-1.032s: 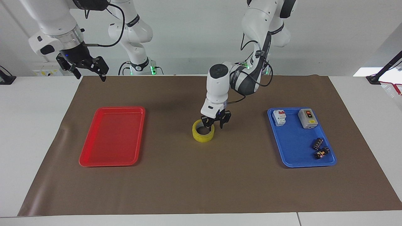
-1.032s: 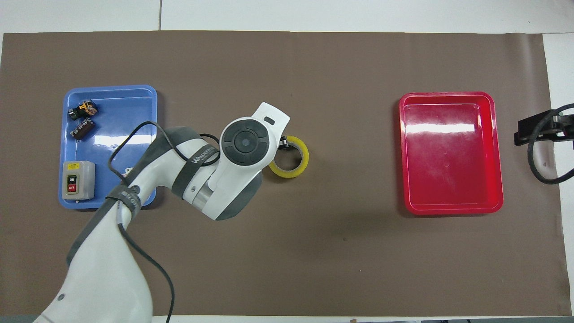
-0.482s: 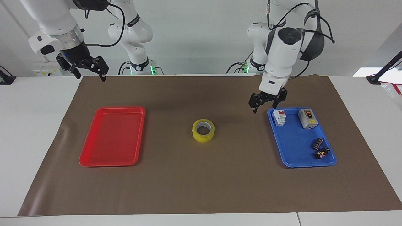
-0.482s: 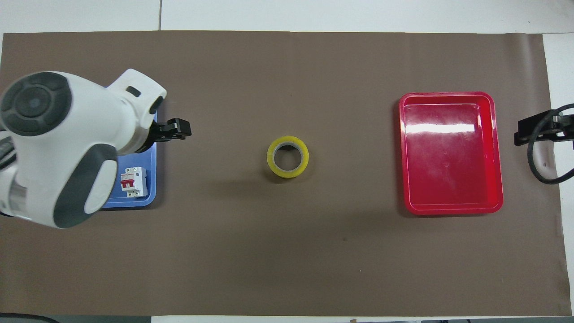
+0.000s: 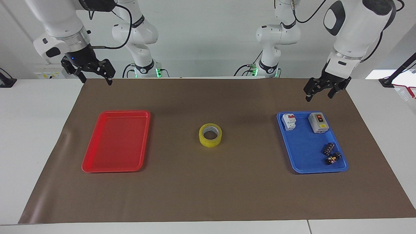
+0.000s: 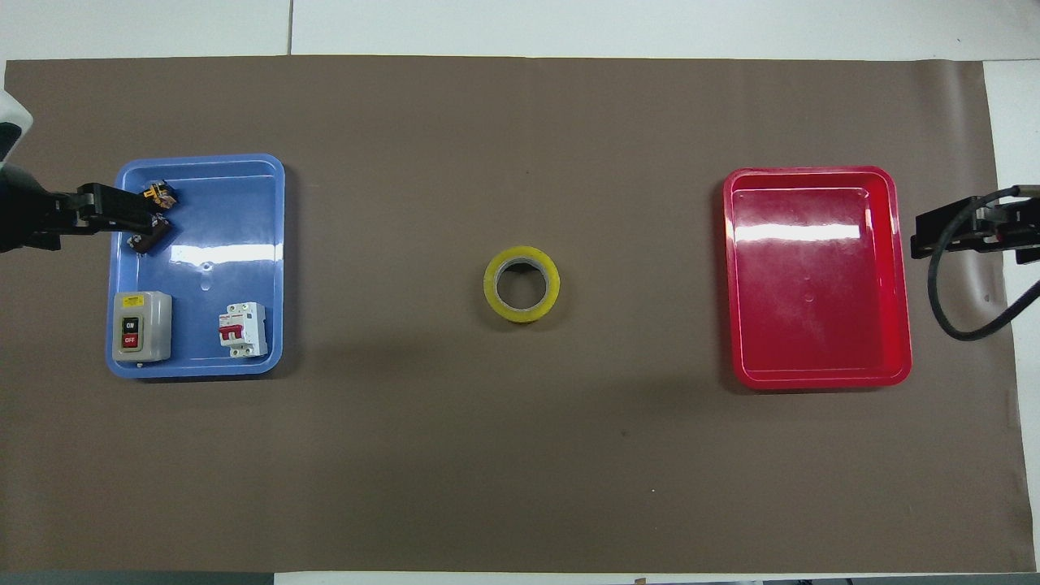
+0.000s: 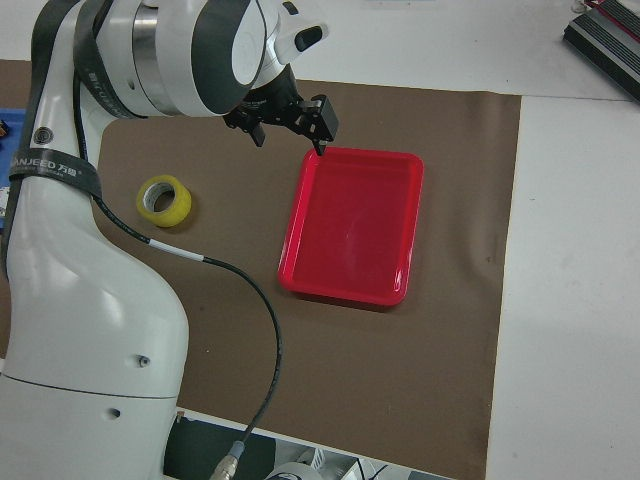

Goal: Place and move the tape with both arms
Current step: 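Reach the right gripper to the tape on the table and grasp it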

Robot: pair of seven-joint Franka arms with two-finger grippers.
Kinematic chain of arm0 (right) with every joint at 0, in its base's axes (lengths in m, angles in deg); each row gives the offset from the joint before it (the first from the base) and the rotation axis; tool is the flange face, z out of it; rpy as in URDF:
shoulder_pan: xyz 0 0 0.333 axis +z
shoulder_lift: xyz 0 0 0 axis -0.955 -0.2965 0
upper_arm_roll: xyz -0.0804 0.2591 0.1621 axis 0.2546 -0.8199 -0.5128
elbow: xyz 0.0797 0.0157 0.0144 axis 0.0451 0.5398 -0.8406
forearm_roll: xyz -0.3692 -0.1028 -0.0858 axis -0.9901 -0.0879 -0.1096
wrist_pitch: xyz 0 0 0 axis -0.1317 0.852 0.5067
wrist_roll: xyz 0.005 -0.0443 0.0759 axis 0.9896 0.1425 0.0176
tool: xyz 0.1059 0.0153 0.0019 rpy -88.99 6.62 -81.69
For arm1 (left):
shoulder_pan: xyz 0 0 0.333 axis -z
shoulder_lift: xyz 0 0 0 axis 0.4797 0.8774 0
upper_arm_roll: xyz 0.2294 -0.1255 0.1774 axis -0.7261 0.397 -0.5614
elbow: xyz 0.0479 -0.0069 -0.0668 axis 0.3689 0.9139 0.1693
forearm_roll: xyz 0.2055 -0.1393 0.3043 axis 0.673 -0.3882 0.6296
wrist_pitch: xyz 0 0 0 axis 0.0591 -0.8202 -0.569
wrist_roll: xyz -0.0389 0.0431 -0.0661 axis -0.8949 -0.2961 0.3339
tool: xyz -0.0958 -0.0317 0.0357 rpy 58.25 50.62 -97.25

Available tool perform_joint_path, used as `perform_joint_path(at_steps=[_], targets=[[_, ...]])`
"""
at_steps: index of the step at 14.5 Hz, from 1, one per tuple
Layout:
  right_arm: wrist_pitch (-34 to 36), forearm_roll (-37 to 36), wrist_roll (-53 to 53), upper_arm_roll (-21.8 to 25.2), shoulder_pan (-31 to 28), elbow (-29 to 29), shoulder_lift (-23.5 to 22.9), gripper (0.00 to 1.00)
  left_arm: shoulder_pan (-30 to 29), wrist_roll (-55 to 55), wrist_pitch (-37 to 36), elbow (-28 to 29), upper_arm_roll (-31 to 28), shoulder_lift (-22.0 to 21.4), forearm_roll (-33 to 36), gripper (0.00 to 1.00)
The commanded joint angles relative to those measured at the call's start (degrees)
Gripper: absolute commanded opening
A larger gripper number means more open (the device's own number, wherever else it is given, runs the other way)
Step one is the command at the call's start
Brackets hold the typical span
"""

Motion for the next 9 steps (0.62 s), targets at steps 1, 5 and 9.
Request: perform_joint_path(at_steps=[1,5,9], targets=[[-6.1,0.0,2.2,-5.8,-0.4,5.9,1.5,1.0,-1.2,1.8,-3.3,-3.6,0.4,2.2,-2.0,1.0],[-14.9,-0.5,12.2,-9.7,6.7,9.2,-2.8,1.0,-1.3,4.5,-4.8,0.5,0.4,-0.6,-2.0,1.0],[-28.3,-1.1,23.6,-9.7,14.8,10.4,-11.5,1.0,-4.4,7.1,-5.5,-1.2,0.3,0.0,-1.7,1.0]])
